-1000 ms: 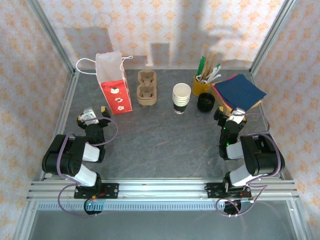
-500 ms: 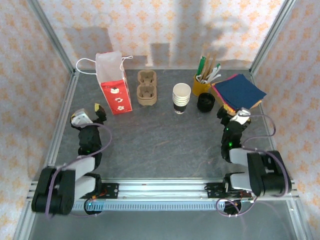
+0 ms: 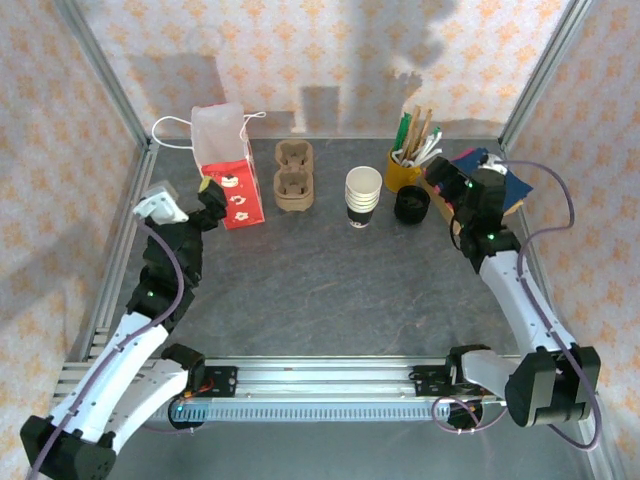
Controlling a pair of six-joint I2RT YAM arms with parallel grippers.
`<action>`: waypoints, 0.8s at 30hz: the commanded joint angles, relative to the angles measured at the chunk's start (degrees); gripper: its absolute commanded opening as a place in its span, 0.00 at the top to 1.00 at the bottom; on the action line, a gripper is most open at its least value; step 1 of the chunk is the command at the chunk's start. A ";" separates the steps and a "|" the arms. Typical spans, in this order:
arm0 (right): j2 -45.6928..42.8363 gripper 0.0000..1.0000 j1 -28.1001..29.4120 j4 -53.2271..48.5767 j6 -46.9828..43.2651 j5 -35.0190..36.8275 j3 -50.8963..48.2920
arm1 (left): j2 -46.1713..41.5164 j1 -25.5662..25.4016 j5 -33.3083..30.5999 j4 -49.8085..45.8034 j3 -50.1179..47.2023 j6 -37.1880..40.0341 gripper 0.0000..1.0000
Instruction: Pack the takeout coffee
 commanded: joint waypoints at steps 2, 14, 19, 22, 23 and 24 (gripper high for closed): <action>2.84 0.01 5.82 -17.91 0.78 -9.33 9.74 | 1.06 -1.60 2.58 -19.20 4.05 -9.39 0.01; 27.77 0.20 18.18 -40.96 1.42 5.32 37.42 | 5.62 -0.44 9.68 -27.43 9.30 -12.41 0.01; 35.05 0.27 19.63 -45.09 1.62 11.08 43.27 | 6.46 -0.44 11.58 -25.68 9.43 -11.23 0.01; 36.75 0.35 19.64 -44.26 1.67 10.22 43.44 | 7.04 -0.44 12.14 -24.77 9.03 -11.40 0.01; 37.04 0.38 19.64 -43.87 1.76 9.86 43.37 | 7.20 -0.44 12.34 -24.46 8.83 -11.53 0.01; 37.30 0.42 19.64 -43.57 1.61 9.85 43.21 | 7.35 -0.44 12.66 -24.15 8.64 -11.66 0.01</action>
